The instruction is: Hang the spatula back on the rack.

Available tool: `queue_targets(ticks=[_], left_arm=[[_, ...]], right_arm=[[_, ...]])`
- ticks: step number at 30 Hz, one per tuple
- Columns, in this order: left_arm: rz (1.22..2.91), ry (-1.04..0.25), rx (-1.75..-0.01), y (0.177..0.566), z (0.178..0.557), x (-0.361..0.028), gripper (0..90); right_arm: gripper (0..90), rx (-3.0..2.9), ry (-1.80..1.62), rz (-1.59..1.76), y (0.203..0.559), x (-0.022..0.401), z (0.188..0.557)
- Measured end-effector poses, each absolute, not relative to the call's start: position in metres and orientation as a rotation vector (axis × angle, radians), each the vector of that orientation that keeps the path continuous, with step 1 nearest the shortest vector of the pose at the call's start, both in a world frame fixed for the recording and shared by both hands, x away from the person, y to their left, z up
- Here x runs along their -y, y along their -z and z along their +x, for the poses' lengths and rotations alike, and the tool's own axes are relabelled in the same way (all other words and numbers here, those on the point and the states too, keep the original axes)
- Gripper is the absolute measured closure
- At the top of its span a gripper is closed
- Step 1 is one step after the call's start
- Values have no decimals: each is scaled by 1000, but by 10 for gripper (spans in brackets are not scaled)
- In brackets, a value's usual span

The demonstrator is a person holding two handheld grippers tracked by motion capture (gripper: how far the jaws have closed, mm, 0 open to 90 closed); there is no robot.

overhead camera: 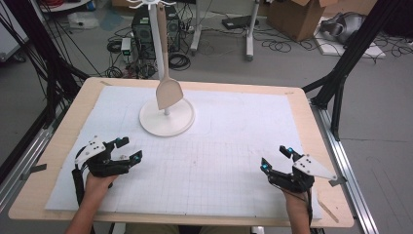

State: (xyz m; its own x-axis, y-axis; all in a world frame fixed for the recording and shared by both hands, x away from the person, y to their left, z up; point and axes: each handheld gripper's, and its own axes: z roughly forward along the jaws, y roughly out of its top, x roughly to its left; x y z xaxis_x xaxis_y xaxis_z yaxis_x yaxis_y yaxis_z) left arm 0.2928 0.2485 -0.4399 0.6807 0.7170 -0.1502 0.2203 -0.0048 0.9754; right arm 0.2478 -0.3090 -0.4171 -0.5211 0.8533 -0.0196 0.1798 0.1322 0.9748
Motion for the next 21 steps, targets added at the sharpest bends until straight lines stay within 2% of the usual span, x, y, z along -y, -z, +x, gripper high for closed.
queue_targets(ticks=[7,21], left_arm=[[1562,-469,-783,438,286,-249,183],[1596,-478,-793,449,288,-240,192]], right_arm=[[201,-1750,-1425,1032,429,317,237],[201,-1774,-1371,1091,448,314,250]])
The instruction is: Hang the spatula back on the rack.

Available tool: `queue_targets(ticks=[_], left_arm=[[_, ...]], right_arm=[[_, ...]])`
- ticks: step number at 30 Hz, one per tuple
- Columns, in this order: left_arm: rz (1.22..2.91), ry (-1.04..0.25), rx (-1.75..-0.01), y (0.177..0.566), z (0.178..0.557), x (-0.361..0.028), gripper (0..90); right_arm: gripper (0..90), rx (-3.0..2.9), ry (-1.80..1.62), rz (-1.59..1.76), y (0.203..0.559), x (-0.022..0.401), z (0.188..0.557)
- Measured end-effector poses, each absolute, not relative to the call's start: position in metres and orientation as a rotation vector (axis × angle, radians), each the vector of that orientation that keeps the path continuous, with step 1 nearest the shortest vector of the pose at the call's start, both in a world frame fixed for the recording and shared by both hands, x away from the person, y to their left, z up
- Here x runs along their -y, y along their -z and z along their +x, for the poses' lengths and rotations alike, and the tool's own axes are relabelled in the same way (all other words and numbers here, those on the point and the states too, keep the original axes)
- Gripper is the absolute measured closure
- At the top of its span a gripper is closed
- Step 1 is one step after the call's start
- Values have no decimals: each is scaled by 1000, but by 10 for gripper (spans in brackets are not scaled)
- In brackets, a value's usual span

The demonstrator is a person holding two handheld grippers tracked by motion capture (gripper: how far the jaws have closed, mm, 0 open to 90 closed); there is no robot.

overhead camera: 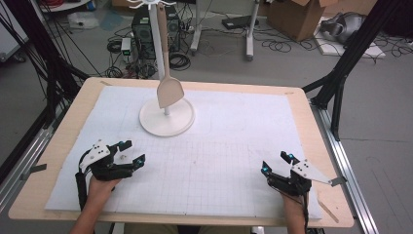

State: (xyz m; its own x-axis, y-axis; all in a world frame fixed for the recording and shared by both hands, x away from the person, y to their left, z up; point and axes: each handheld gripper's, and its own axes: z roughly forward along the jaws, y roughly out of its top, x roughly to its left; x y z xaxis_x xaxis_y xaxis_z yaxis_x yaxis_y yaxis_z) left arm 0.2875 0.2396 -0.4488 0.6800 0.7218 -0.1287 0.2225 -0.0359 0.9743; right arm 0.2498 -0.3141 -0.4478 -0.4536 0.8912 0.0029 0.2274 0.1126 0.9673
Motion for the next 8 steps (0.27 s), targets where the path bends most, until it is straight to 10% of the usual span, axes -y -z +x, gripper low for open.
queue_targets(ticks=[8], left_arm=[[1565,-478,-816,451,288,-242,194]], right_arm=[[151,-1758,-1359,1111,449,314,250]])
